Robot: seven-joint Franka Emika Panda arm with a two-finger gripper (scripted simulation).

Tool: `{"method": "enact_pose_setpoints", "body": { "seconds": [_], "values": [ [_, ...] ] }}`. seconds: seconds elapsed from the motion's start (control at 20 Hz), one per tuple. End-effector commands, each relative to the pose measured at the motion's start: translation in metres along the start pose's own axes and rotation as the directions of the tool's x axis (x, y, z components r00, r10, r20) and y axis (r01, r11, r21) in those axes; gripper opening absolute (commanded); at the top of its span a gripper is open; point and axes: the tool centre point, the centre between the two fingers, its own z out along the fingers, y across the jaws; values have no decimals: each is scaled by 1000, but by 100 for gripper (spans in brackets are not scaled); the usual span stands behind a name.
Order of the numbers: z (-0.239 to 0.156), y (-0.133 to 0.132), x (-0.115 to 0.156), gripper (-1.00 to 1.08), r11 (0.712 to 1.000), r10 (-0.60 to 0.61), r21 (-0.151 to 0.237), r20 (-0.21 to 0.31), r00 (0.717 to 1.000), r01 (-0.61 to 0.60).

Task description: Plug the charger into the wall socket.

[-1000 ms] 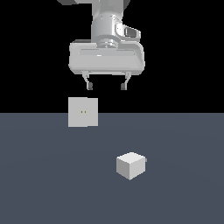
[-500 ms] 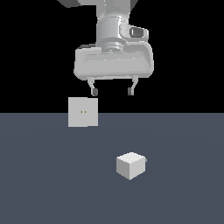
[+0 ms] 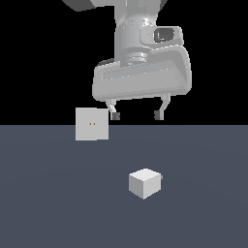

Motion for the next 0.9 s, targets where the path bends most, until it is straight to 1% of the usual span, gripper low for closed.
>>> {"method": "enact_pose_setpoints", "body": {
  "seconds": [0.0,0.15,0.4,0.65,0.85],
  "values": [
    [10,9,-9,100,997,80,-1,-2,997,-80],
    [21,18,-20,100,985,172,-2,-5,985,-172],
    [36,28,-36,100,956,295,-4,-9,956,-295],
    [48,34,-48,100,926,377,-4,-11,926,-377],
    [53,36,-54,100,909,416,-4,-12,909,-416]
  ]
}}
